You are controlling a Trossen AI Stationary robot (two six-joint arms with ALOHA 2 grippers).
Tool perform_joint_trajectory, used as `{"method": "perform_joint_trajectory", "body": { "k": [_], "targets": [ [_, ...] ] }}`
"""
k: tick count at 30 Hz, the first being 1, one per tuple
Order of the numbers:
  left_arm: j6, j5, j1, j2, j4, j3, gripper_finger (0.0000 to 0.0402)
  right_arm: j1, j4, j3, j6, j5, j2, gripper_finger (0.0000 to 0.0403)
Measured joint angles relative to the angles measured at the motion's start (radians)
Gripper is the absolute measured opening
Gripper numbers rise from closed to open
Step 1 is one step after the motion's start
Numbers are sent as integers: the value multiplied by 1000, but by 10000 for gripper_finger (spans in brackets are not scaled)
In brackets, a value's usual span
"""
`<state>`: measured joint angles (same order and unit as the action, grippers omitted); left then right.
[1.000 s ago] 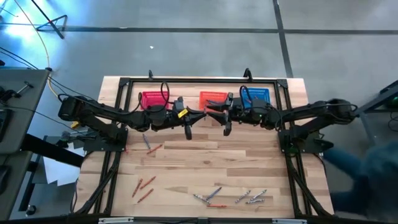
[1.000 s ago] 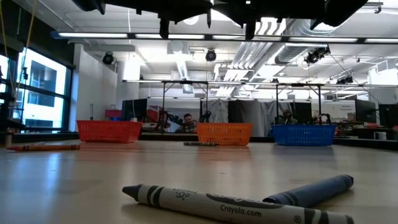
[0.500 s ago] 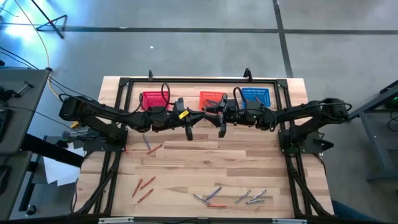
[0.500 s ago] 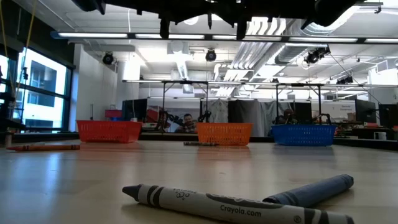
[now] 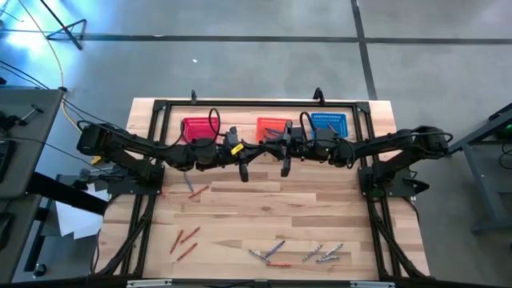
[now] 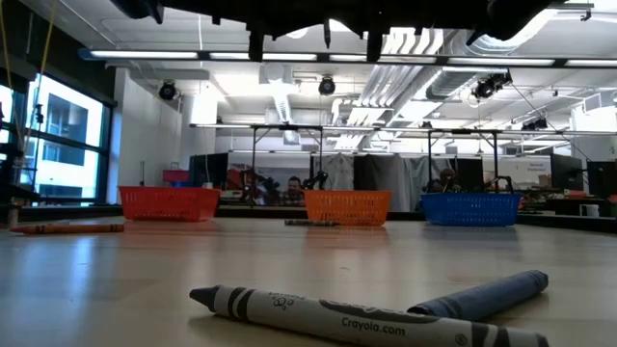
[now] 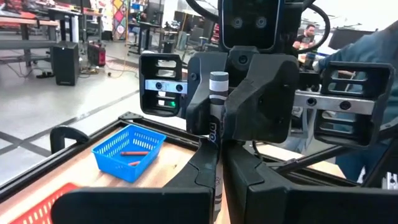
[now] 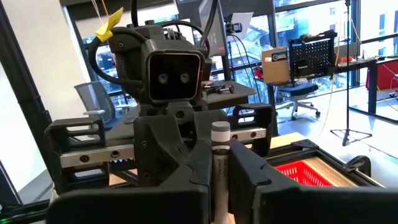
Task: Sort crayons
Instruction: Put the gray crayon into the red bin
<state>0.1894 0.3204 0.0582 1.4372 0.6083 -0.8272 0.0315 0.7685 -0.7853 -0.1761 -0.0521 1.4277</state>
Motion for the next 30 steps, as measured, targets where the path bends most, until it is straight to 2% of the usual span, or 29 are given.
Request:
{"method": "perform_joint_trajectory", "body": {
  "k": [10, 24, 30],
  "targets": [
    [-2, -1, 1, 0, 2, 0, 12, 0, -1, 0, -2, 1, 0, 7],
    [-27, -3, 5, 0, -16, 1, 116, 6, -14, 0, 5, 9, 0, 5],
    [-26, -3, 10, 0, -40, 1, 138, 39, -46, 0, 1, 8, -1, 5]
  ]
}}
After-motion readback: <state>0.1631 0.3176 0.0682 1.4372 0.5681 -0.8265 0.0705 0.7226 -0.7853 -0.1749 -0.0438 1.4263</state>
